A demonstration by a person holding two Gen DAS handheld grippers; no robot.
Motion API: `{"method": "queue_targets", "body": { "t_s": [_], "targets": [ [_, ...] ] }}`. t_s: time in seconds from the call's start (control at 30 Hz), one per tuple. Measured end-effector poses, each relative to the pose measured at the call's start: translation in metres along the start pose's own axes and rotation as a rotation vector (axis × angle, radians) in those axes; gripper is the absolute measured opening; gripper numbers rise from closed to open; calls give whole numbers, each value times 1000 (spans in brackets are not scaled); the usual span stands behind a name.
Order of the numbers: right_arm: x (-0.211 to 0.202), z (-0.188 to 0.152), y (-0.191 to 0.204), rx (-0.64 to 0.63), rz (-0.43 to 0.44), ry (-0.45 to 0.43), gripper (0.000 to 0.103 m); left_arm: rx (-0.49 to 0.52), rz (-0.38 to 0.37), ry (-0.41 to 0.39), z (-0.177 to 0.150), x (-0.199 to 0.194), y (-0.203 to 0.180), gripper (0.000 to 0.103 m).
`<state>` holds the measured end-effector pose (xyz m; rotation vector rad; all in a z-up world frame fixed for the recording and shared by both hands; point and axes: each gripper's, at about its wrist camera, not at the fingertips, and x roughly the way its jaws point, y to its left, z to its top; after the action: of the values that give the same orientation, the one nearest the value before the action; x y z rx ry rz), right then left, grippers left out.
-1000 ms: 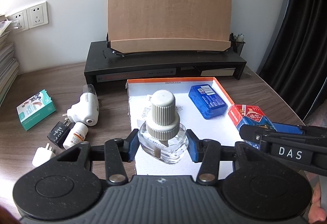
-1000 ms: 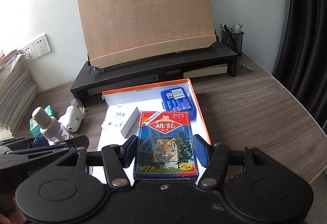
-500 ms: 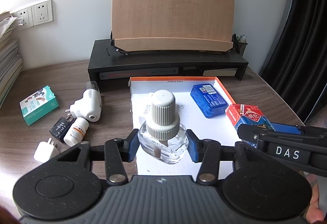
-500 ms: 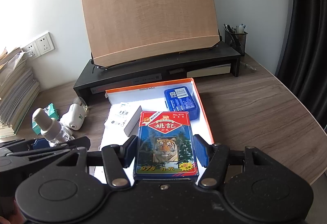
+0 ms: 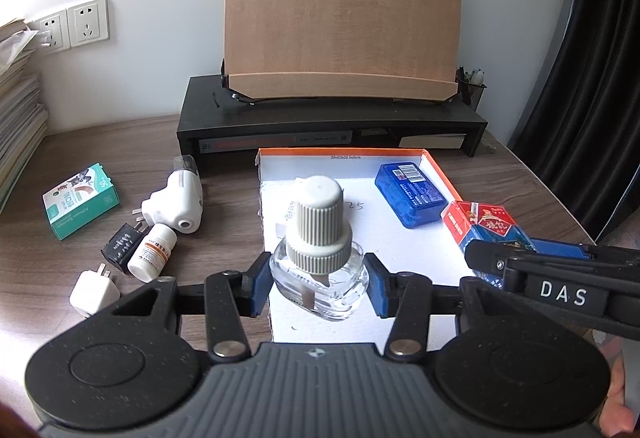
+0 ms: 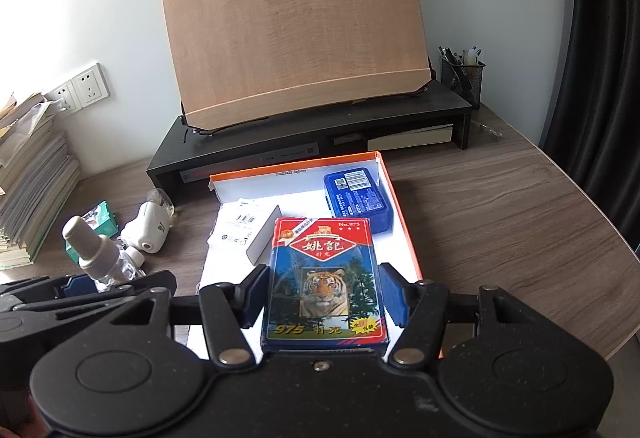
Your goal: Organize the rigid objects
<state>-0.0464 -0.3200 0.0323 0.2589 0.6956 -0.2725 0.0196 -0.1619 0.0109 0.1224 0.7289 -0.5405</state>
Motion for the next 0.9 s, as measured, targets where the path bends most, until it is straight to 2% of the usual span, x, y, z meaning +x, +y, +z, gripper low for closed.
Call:
{"method": "queue_targets", "body": {
  "t_s": [0.9],
  "targets": [
    [3, 1, -3, 4, -2, 2, 71, -5, 2, 3, 0, 2, -1, 49]
  ]
}}
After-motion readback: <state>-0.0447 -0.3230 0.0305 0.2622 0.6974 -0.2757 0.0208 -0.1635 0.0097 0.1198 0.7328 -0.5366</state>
